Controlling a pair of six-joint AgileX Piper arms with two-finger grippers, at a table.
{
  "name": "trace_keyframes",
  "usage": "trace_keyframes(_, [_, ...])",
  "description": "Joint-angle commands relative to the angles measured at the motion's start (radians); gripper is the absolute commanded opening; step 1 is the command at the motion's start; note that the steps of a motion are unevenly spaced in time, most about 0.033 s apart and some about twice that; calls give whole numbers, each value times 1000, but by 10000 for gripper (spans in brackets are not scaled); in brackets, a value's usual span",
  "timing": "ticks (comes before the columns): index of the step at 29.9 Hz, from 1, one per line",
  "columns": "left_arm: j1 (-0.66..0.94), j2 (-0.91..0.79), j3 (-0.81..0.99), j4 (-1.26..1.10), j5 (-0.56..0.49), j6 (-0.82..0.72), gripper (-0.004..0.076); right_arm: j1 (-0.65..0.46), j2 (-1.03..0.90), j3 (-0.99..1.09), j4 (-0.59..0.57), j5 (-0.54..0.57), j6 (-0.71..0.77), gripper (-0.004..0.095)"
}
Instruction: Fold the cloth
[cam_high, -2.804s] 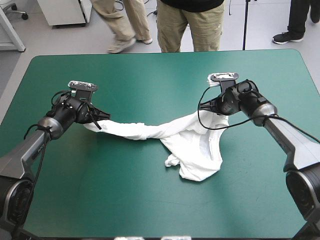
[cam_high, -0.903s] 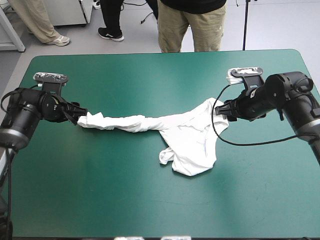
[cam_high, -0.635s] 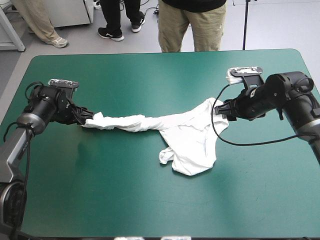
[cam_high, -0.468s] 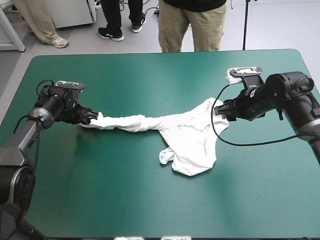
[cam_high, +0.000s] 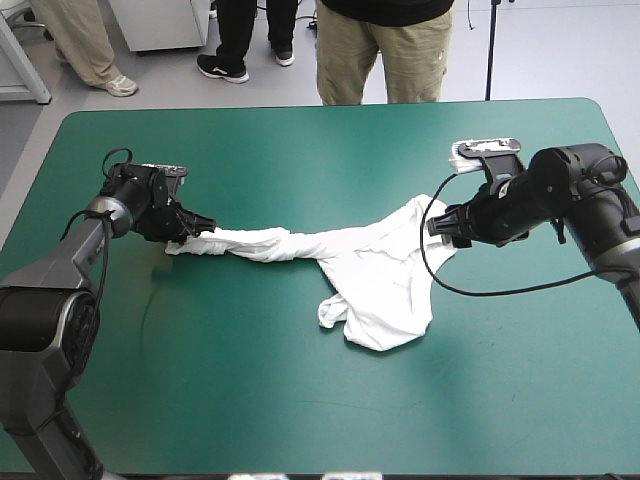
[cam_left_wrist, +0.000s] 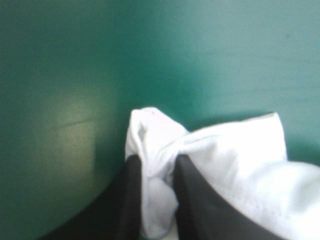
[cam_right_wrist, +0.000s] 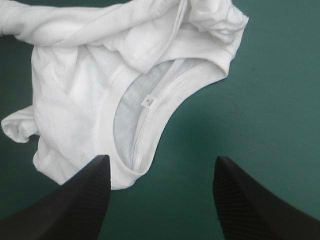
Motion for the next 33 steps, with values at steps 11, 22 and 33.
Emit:
trace_keyframes(11, [3, -13, -9, 52, 29, -10, 0, 406, -35, 117, -188, -7, 48, 575])
trace_keyframes(22, [3, -13, -9, 54, 22, -10, 0, 488, 12, 282, -143, -257, 74, 590])
trace_keyframes(33, [3, -13, -9, 31, 27, -10, 0, 489, 175, 284, -87, -266, -12, 590])
